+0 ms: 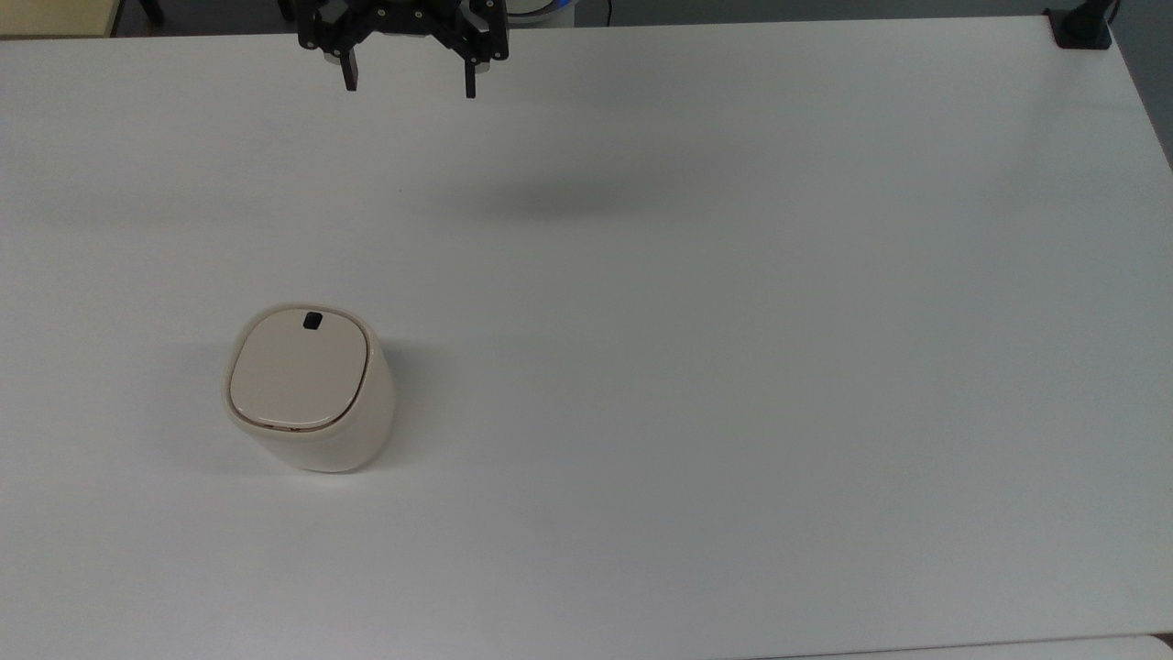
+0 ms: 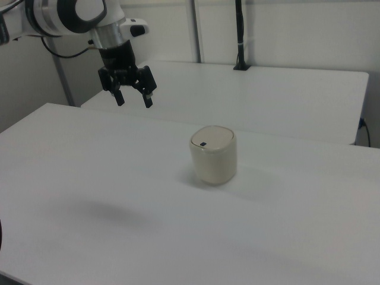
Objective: Open the trash bin
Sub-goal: 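Move the gripper toward the cream trash bin and lower it above the lid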
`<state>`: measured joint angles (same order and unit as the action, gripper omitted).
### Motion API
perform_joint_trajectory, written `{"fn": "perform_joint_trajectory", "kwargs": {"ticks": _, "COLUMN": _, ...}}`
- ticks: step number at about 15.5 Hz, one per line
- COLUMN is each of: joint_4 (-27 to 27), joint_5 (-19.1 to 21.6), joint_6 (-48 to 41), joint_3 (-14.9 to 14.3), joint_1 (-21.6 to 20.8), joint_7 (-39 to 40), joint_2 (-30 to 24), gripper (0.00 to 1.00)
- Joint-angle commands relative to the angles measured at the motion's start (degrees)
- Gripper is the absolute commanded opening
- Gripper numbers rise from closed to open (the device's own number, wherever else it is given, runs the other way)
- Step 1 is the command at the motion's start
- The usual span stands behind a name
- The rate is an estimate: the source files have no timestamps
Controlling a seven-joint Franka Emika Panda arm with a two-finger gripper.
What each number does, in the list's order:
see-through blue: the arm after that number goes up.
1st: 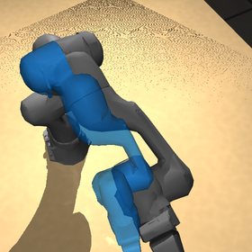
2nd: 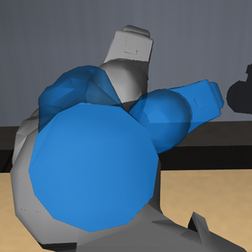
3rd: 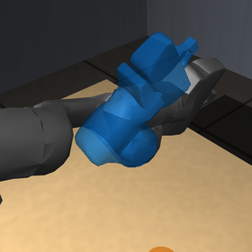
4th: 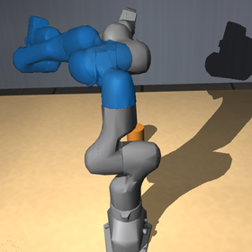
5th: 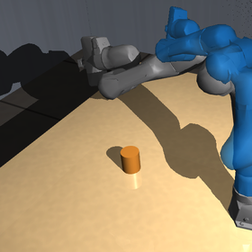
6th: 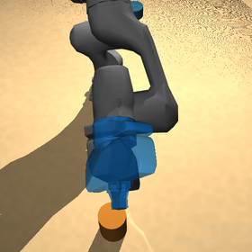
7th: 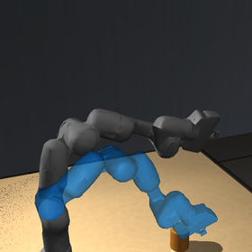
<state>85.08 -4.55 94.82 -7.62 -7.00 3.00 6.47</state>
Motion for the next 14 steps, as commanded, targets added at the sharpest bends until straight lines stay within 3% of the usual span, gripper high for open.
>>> {"fn": "perform_joint_trajectory", "kwargs": {"ticks": 1, "joint_4": 2.20, "joint_5": -0.64, "joint_6": -0.17, "joint_3": 0.06, "joint_1": -0.38, "joint_7": -0.45, "joint_2": -1.72, "gripper": 1.00}}
{"fn": "perform_joint_trajectory", "kwargs": {"ticks": 10, "joint_4": 2.20, "joint_5": -0.64, "joint_6": -0.08, "joint_3": 0.06, "joint_1": -0.38, "joint_7": -0.45, "joint_2": -1.54, "gripper": 1.00}}
{"fn": "perform_joint_trajectory", "kwargs": {"ticks": 12, "joint_4": 2.20, "joint_5": -0.64, "joint_6": 0.01, "joint_3": 0.15, "joint_1": -0.38, "joint_7": -0.28, "joint_2": -1.54, "gripper": 0.91}}
{"fn": "perform_joint_trajectory", "kwargs": {"ticks": 14, "joint_4": 2.20, "joint_5": -0.64, "joint_6": 0.01, "joint_3": 0.15, "joint_1": -0.38, "joint_7": -0.27, "joint_2": -1.54, "gripper": 0.68}}
